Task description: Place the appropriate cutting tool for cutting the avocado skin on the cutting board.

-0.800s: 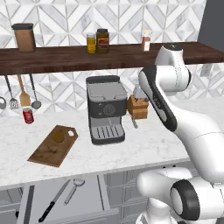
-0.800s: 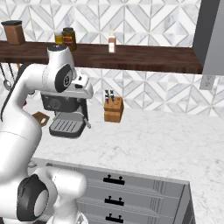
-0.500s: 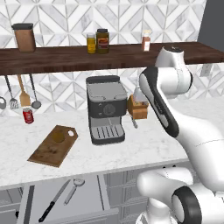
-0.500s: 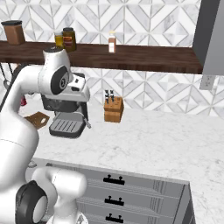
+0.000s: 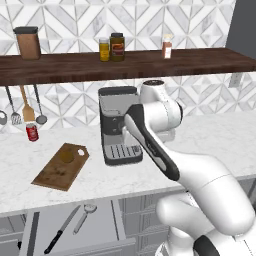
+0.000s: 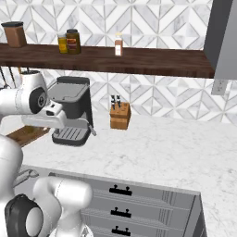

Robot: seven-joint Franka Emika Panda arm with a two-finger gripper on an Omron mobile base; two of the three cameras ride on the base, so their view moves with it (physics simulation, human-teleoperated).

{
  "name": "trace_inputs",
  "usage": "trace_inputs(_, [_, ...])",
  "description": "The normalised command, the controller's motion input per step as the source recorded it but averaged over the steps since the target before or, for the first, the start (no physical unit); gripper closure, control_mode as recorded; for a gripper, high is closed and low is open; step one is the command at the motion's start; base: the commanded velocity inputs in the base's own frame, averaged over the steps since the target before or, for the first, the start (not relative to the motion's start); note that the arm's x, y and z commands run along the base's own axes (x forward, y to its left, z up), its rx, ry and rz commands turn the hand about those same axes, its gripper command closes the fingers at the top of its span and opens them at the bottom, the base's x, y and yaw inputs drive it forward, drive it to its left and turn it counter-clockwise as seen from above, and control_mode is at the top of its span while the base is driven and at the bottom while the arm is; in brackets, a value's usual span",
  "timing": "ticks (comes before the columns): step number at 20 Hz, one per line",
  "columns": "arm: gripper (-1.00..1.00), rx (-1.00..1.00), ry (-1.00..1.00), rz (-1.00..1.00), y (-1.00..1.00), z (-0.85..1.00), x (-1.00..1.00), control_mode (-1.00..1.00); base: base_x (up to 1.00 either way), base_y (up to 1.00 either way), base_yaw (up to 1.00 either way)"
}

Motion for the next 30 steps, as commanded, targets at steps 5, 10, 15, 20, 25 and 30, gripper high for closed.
trace_inputs(5, [-1.0, 0.0, 0.32, -0.07, 0.84, -0.68, -0.18, -1.0, 0.0, 0.0, 0.0])
trace_inputs(10, [-1.0, 0.0, 0.22, -0.07, 0.44, -0.7, -0.21, -1.0, 0.0, 0.0, 0.0])
trace_inputs(15, [-1.0, 0.0, 0.17, -0.07, 0.47, -0.66, -0.26, -1.0, 0.0, 0.0, 0.0])
trace_inputs(20, [-1.0, 0.0, 0.18, -0.06, 0.48, -0.58, -0.23, -1.0, 0.0, 0.0, 0.0])
trace_inputs(25, [-1.0, 0.0, 0.03, -0.05, 0.32, -0.5, -0.3, -1.0, 0.0, 0.0, 0.0])
trace_inputs(30, [-1.0, 0.0, -0.08, -0.06, 0.19, -0.41, -0.34, -1.0, 0.0, 0.0, 0.0])
